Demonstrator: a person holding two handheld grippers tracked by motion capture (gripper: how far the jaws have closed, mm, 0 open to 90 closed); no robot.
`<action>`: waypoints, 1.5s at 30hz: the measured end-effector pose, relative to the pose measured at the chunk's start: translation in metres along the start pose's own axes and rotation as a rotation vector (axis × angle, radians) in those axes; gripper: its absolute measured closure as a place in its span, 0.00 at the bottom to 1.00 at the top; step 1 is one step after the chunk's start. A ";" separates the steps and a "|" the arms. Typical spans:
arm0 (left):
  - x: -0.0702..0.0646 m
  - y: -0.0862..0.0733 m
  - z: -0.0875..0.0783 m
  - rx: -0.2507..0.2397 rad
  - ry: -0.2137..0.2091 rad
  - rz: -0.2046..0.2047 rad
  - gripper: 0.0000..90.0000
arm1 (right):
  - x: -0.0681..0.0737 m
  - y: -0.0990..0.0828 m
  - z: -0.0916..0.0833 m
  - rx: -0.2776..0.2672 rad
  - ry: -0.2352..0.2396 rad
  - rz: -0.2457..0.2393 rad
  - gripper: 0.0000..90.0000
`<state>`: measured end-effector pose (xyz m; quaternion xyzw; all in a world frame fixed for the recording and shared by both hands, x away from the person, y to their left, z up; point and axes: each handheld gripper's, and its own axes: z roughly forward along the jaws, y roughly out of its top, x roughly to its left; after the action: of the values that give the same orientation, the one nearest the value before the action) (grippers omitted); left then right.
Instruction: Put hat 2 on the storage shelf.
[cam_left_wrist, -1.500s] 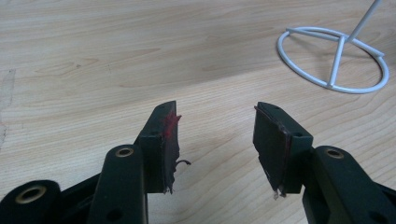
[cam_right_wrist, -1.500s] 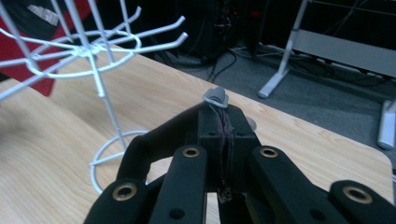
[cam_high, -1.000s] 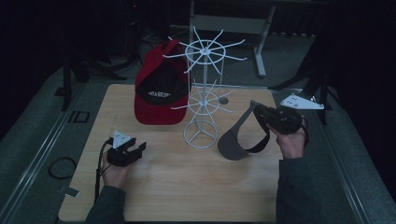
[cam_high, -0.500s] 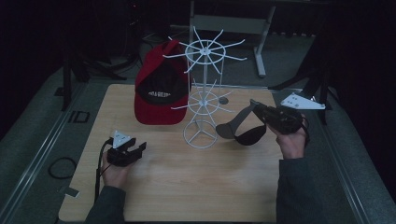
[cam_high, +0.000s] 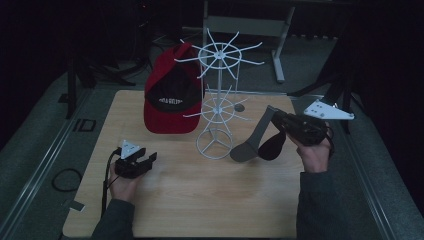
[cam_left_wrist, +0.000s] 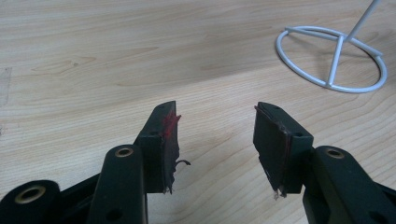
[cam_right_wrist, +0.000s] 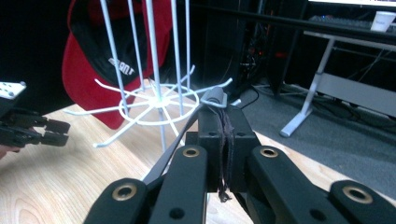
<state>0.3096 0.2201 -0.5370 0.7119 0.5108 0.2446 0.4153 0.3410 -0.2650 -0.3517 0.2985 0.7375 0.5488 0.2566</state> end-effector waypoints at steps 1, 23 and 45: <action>0.000 0.000 0.000 0.000 0.000 0.000 0.56 | 0.001 0.002 -0.001 -0.005 0.001 -0.003 0.98; 0.001 0.000 0.000 0.002 -0.004 -0.003 0.56 | 0.007 0.035 -0.007 -0.077 0.022 -0.011 0.98; 0.001 0.000 0.000 0.003 -0.002 -0.007 0.56 | 0.003 0.063 -0.010 -0.127 0.032 0.014 0.98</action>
<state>0.3100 0.2214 -0.5374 0.7110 0.5133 0.2413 0.4157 0.3417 -0.2557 -0.2887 0.2781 0.7030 0.6010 0.2593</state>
